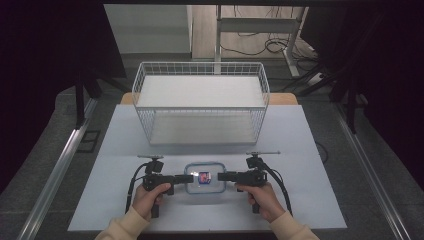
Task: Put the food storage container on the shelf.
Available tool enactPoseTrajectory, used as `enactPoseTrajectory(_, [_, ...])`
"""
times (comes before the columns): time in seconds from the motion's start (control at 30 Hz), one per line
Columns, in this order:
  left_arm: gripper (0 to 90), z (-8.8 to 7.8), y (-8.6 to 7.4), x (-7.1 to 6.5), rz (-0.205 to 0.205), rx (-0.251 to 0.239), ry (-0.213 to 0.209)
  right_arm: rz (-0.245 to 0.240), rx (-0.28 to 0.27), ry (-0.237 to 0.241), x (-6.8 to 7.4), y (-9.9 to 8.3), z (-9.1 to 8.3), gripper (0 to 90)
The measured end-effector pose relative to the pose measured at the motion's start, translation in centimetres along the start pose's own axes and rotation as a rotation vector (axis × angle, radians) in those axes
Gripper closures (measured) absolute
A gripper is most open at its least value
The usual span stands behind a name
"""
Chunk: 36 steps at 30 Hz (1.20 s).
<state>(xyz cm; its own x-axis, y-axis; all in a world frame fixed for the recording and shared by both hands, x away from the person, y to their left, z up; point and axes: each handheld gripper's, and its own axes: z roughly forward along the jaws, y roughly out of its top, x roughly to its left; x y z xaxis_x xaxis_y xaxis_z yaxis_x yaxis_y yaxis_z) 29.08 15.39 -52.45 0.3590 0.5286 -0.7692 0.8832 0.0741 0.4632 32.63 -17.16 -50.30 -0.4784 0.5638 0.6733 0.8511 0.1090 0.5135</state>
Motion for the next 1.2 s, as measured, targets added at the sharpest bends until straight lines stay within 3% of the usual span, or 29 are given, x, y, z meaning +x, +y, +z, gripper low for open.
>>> enactPoseTrajectory(0.7, [52.5,-0.4,1.2,-0.9,0.025,-0.005,-0.006,-0.025,-0.011,-0.005,0.7,1.0,-0.8,51.7])
enactPoseTrajectory(1.2, [52.3,-1.4,3.8,-2.5,0.059,-0.023,-0.002,-0.053,-0.038,-0.004,2.1,3.1,-1.8,51.9])
